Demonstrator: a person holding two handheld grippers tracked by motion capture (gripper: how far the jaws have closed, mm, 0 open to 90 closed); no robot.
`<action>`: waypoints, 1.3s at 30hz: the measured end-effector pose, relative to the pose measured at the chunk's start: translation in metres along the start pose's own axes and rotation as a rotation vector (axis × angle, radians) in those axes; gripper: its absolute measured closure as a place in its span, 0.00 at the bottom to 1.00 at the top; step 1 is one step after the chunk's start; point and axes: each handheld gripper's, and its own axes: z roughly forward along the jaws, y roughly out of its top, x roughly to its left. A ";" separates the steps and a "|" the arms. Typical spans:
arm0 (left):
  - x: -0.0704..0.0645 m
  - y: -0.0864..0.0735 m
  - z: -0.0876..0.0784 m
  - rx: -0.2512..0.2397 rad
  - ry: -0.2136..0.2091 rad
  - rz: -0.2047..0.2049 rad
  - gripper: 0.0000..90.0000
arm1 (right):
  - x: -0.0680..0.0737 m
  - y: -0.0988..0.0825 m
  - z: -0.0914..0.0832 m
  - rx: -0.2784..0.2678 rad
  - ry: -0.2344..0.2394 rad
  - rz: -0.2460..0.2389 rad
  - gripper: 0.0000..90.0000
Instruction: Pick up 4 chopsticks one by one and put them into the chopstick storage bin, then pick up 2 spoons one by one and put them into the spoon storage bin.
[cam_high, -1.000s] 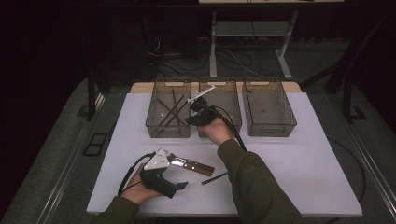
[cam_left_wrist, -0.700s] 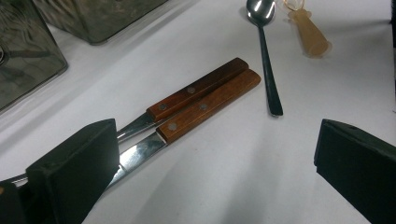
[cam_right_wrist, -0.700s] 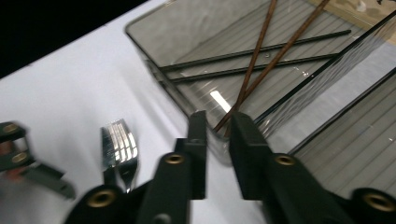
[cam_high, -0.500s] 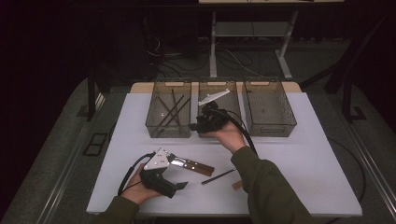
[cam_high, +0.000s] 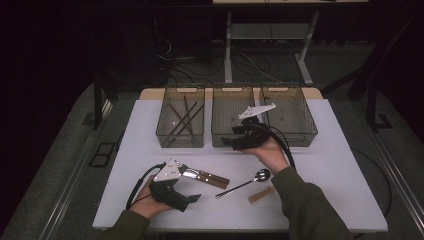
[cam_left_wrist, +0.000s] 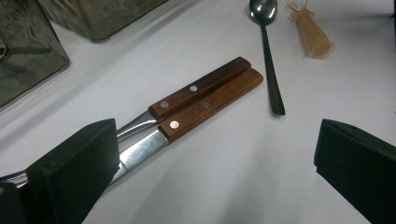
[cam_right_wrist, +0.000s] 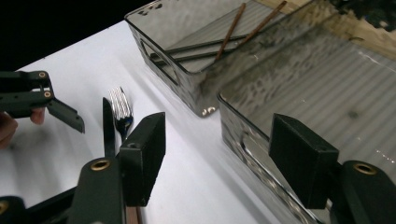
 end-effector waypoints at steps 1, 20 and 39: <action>0.000 0.000 0.000 0.001 0.000 0.001 0.00 | -0.001 -0.002 -0.002 -0.003 -0.001 0.004 0.40; 0.002 0.000 -0.001 0.008 0.007 0.001 0.00 | -0.019 -0.052 -0.051 -0.026 -0.023 0.035 0.40; 0.001 0.000 -0.002 0.012 0.010 0.008 0.00 | -0.024 -0.109 -0.093 0.007 -0.066 0.074 0.45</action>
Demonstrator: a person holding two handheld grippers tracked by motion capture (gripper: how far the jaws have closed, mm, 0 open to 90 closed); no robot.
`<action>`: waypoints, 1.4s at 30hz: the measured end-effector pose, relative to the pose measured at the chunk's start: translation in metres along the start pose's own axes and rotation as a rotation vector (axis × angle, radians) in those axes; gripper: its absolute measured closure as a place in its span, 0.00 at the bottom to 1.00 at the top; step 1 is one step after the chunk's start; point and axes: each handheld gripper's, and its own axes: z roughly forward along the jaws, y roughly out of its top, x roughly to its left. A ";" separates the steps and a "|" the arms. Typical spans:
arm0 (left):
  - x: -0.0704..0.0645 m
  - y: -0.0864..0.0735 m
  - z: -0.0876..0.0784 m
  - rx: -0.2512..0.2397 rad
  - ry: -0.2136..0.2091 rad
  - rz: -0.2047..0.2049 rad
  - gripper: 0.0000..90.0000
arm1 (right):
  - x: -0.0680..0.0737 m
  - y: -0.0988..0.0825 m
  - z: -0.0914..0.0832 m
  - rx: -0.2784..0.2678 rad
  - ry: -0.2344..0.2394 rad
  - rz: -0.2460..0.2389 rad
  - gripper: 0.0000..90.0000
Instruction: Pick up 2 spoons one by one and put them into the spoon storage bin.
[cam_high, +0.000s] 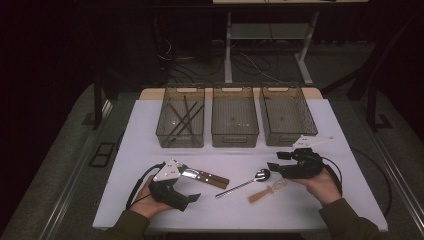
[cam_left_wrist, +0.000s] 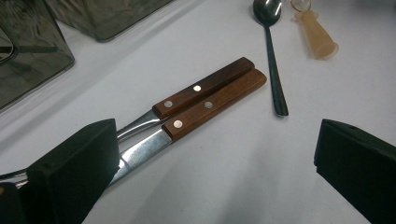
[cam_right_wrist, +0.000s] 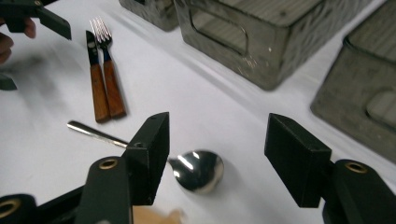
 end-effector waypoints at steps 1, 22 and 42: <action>0.000 0.000 0.000 0.000 0.000 0.000 0.00 | -0.001 -0.003 -0.001 0.004 0.000 0.004 0.46; -0.001 0.000 0.002 0.009 -0.005 0.009 0.00 | -0.011 -0.034 0.003 0.109 -0.003 0.033 0.92; -0.001 0.000 0.001 0.013 -0.004 0.014 0.00 | 0.011 -0.035 0.009 0.159 0.045 -0.037 0.89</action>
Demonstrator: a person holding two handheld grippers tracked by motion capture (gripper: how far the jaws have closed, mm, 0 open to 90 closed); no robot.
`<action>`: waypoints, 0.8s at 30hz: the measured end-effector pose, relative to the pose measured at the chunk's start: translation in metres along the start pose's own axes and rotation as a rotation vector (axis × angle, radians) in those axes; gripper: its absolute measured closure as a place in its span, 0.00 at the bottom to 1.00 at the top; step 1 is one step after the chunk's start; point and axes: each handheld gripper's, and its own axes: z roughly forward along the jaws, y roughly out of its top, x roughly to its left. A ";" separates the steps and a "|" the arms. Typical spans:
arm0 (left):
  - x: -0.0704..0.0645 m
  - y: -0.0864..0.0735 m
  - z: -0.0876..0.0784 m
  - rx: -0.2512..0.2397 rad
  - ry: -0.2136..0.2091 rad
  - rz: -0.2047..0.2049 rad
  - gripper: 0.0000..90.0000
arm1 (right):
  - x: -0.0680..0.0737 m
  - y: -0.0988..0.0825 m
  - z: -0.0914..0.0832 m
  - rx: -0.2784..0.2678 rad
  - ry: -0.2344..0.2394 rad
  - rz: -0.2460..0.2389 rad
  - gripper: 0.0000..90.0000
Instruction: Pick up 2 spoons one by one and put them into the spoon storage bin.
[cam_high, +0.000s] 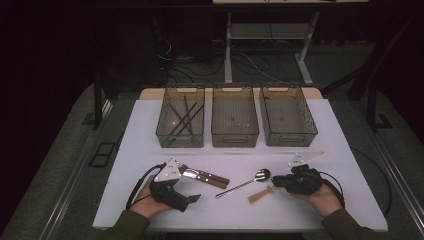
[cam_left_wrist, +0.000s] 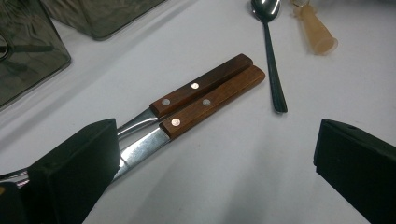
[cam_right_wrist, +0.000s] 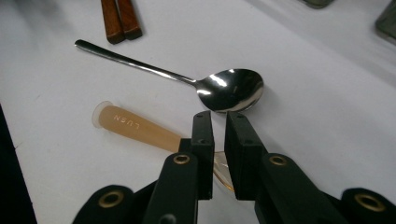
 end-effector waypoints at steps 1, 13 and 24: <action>0.000 0.000 0.000 0.001 -0.001 0.001 0.00 | -0.001 0.000 -0.001 0.001 -0.010 -0.001 0.89; -0.001 0.000 0.001 0.003 0.000 0.002 0.00 | -0.013 0.002 0.002 0.003 -0.060 0.007 0.99; -0.001 0.000 0.001 0.002 -0.002 0.004 0.00 | -0.002 0.005 0.022 0.077 -0.045 -0.033 0.99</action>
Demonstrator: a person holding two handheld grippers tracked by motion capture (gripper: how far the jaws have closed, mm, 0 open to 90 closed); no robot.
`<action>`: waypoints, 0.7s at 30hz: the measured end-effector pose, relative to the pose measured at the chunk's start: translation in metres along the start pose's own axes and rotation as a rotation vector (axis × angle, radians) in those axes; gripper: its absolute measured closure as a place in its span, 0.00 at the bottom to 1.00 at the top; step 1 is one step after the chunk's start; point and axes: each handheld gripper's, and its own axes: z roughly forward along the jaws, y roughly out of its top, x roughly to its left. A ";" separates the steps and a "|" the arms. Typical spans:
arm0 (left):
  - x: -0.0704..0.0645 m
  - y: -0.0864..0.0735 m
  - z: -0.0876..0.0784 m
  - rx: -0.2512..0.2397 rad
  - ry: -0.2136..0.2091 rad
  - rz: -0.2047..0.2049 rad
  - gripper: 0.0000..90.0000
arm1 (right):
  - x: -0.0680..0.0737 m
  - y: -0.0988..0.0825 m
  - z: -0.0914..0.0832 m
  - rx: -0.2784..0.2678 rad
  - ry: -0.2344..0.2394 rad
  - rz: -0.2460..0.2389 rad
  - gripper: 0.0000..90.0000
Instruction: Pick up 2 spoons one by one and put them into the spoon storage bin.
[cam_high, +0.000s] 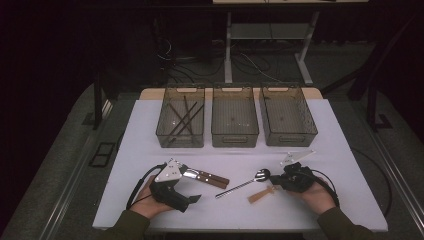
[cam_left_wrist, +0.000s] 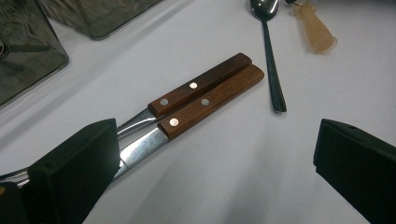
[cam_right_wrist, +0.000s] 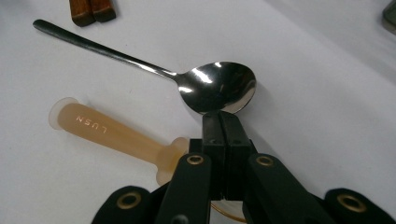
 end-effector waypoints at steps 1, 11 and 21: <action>0.000 0.000 0.000 0.000 0.000 0.000 0.00 | 0.000 0.000 0.001 0.008 -0.002 -0.005 0.99; 0.000 0.000 0.000 0.000 -0.001 -0.001 0.00 | 0.002 -0.003 0.001 0.028 0.000 -0.017 0.99; 0.000 0.000 0.000 -0.001 -0.002 -0.002 0.00 | 0.003 -0.011 -0.009 0.059 -0.014 -0.010 0.99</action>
